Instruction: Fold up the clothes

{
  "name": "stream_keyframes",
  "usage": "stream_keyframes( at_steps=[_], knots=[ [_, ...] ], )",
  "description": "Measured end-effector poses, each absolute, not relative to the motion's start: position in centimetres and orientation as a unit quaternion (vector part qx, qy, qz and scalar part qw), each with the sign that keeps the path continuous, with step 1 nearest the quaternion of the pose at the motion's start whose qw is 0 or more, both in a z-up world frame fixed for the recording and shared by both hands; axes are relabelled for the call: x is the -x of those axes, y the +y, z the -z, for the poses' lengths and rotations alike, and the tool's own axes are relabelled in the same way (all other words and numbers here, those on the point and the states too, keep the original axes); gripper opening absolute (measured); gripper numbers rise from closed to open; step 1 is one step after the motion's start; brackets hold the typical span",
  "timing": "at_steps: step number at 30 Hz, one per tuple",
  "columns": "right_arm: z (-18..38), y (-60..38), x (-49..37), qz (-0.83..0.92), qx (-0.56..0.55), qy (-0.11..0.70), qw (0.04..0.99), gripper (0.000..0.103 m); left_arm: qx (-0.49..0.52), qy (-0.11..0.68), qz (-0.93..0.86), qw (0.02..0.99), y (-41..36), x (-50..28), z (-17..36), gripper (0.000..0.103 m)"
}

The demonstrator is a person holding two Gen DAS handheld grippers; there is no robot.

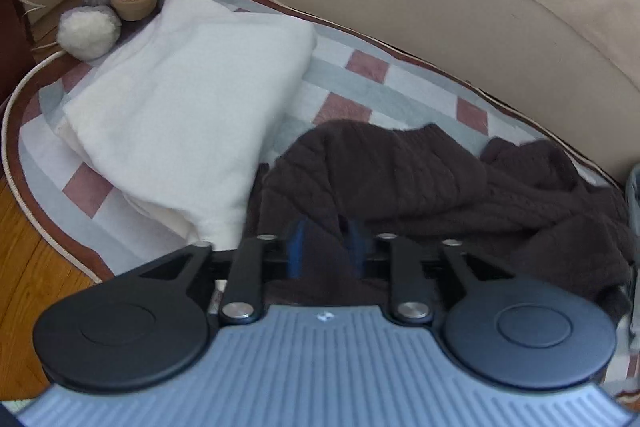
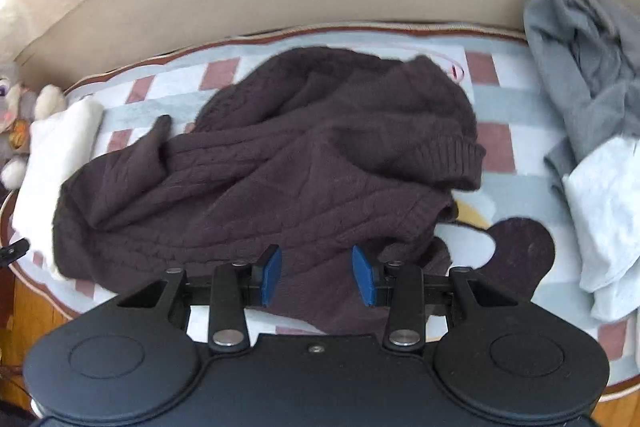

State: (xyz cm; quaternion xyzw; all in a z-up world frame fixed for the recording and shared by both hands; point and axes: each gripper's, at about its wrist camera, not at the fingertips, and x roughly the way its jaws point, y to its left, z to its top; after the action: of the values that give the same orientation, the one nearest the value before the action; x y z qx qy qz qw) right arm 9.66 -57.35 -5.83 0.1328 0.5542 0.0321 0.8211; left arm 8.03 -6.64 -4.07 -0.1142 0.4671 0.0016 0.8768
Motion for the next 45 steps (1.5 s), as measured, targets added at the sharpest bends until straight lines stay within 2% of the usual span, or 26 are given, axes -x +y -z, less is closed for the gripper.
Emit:
stream_keyframes(
  at_steps=[3, 6, 13, 16, 19, 21, 23, 24, 25, 30, 31, 32, 33, 41, 45],
  knots=[
    [6.3, -58.4, -8.1, -0.029, -0.191, 0.532, 0.824, 0.047, 0.093, 0.478, -0.002, 0.873, -7.3, -7.3, 4.6, 0.042],
    [9.2, -58.3, -5.6, -0.017, -0.254, 0.507, 0.824, 0.047, 0.048, 0.508, -0.002, 0.860, -9.1, -7.0, 6.3, 0.046],
    [16.3, -57.3, 0.3, 0.043, -0.364, 0.452, 0.813, 0.047, 0.004, 0.529, 0.026, 0.848, -12.6, -7.1, 9.3, 0.047],
    [18.6, -56.7, 2.0, 0.084, -0.359, 0.436, 0.821, 0.047, -0.001, 0.531, 0.037, 0.846, -13.4, -7.6, 10.4, 0.048],
    [19.6, -55.7, 2.2, 0.110, -0.300, 0.432, 0.843, 0.047, -0.012, 0.533, 0.039, 0.845, -14.2, -7.9, 11.5, 0.048],
    [18.4, -55.4, 2.5, 0.140, -0.235, 0.404, 0.873, 0.048, -0.025, 0.537, 0.043, 0.842, -14.8, -8.0, 11.9, 0.048],
    [16.9, -55.1, 2.7, 0.164, -0.173, 0.371, 0.898, 0.059, -0.018, 0.542, 0.047, 0.839, -14.8, -8.0, 12.1, 0.048],
    [16.4, -55.2, 2.4, 0.165, -0.148, 0.363, 0.905, 0.076, -0.015, 0.543, 0.048, 0.838, -14.8, -8.0, 12.1, 0.048],
    [16.3, -55.4, 1.7, 0.147, -0.136, 0.372, 0.906, 0.082, -0.014, 0.545, 0.048, 0.837, -14.9, -7.9, 12.2, 0.049],
    [19.7, -56.6, -1.8, 0.119, -0.127, 0.417, 0.892, 0.082, -0.003, 0.538, 0.031, 0.842, -14.6, -7.2, 12.0, 0.049],
    [20.7, -56.8, -2.1, 0.122, -0.141, 0.419, 0.889, 0.076, 0.002, 0.531, 0.022, 0.847, -14.4, -6.8, 11.8, 0.049],
    [21.4, -57.1, -2.2, 0.118, -0.161, 0.417, 0.887, 0.063, 0.005, 0.525, 0.014, 0.851, -14.2, -6.5, 11.7, 0.049],
    [21.6, -57.3, -1.9, 0.102, -0.191, 0.407, 0.888, 0.023, 0.007, 0.520, 0.011, 0.854, -14.0, -6.1, 11.5, 0.049],
    [14.9, -54.1, 4.6, 0.012, -0.319, 0.331, 0.888, 0.016, 0.044, 0.467, 0.141, 0.872, -16.1, -4.5, 9.5, 0.049],
    [13.9, -51.8, 5.7, -0.077, -0.370, 0.321, 0.868, 0.016, 0.077, 0.466, 0.195, 0.860, -18.4, -3.6, 10.0, 0.055]
  ],
)
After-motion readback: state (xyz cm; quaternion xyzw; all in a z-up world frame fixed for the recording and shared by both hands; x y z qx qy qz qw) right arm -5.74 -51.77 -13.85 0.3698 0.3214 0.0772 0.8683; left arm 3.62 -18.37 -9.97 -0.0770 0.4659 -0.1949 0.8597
